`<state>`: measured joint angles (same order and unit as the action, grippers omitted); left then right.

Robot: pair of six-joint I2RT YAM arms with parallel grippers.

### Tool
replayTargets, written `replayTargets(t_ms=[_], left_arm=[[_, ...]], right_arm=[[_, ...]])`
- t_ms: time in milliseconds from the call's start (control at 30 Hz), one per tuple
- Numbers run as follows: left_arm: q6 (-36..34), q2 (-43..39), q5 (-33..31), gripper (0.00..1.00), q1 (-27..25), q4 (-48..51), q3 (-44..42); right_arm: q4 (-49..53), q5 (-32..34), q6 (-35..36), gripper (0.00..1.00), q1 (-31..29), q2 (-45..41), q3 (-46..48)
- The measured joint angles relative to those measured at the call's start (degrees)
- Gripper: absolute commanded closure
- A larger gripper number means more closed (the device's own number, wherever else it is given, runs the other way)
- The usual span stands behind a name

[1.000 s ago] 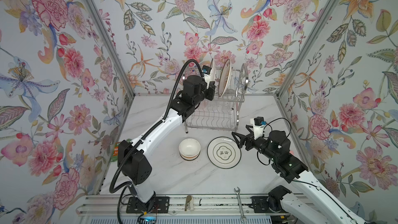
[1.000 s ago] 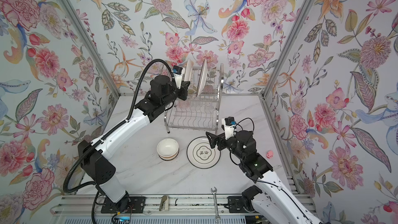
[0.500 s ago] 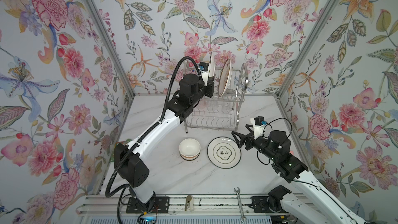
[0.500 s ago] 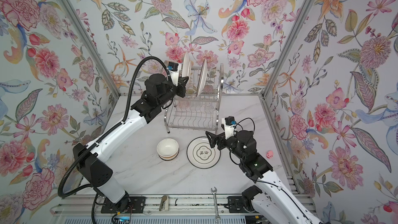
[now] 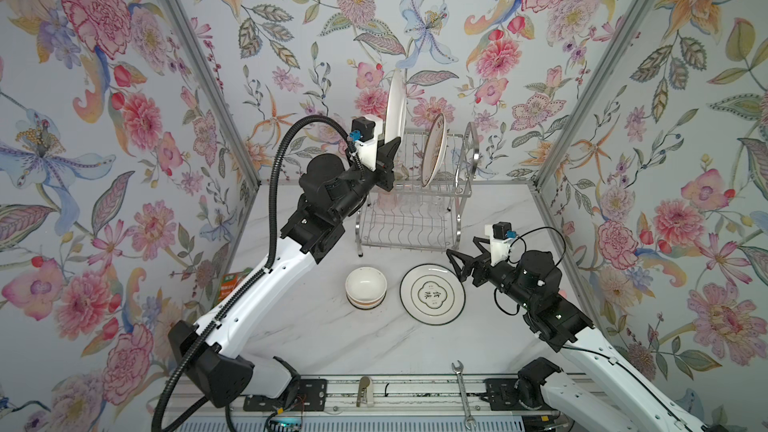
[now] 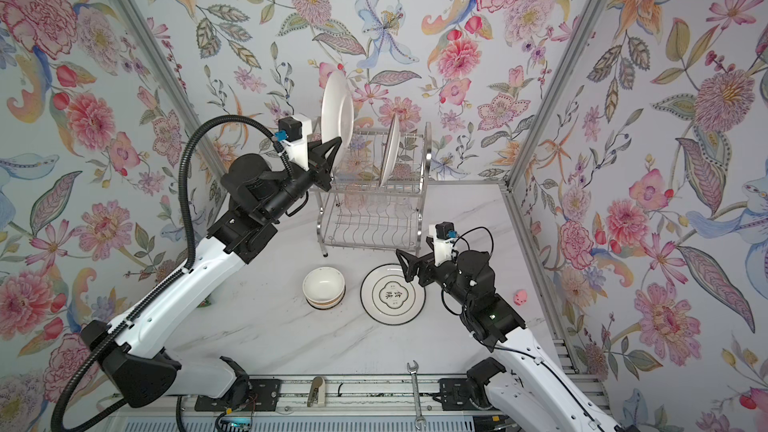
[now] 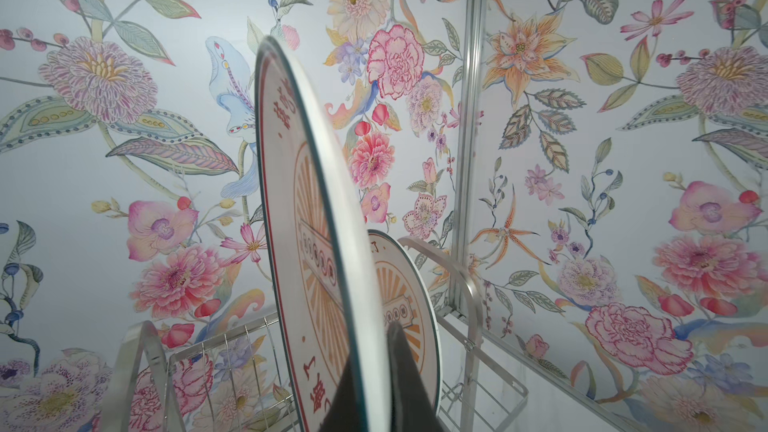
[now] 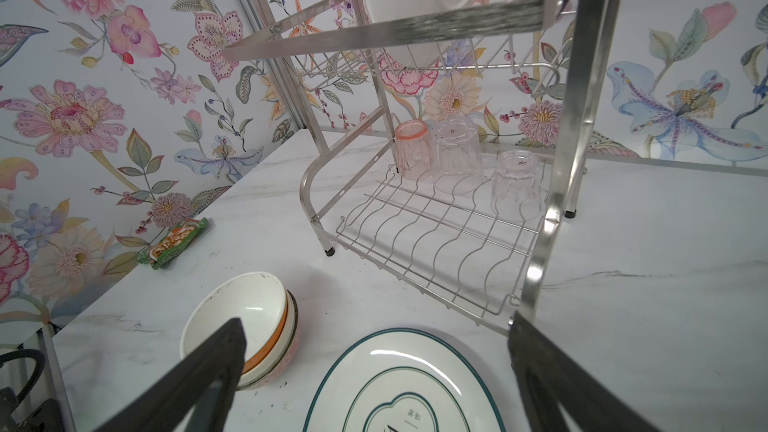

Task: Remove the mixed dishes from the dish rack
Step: 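Close the left gripper on the printed plate's rim and lift it, then carry the printed plate toward the right gripper while the right gripper reaches for its rim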

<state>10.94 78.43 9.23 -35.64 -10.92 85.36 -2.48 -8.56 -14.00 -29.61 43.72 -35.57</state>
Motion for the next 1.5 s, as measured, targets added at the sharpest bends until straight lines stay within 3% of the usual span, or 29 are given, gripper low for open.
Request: replayTargets(t_ms=[367,500,833,1267,1500], left_arm=[[-7.85,-20.57,4.37,1.00,0.02,0.57,-18.60],[-13.00,-27.41,7.06,1.00,0.02,5.84,-22.88],[-25.57,-40.04,6.45,1.00,0.00,22.10,-28.06],[-36.35,-44.44,1.16,1.00,-1.60,32.46,-39.21],[-44.04,-40.02,-5.99,1.00,-9.81,31.74,-41.24]], right_arm=[[1.33,0.00,-8.09,0.01,1.01,1.05,-1.73],[3.15,-0.50,-12.46,0.01,1.99,1.36,-3.41],[7.56,-3.93,-20.41,0.01,2.29,2.32,-5.68],[11.15,-7.78,-27.43,0.01,2.32,5.18,-8.28],[12.37,-9.81,-28.92,0.00,2.25,7.93,-10.10]])
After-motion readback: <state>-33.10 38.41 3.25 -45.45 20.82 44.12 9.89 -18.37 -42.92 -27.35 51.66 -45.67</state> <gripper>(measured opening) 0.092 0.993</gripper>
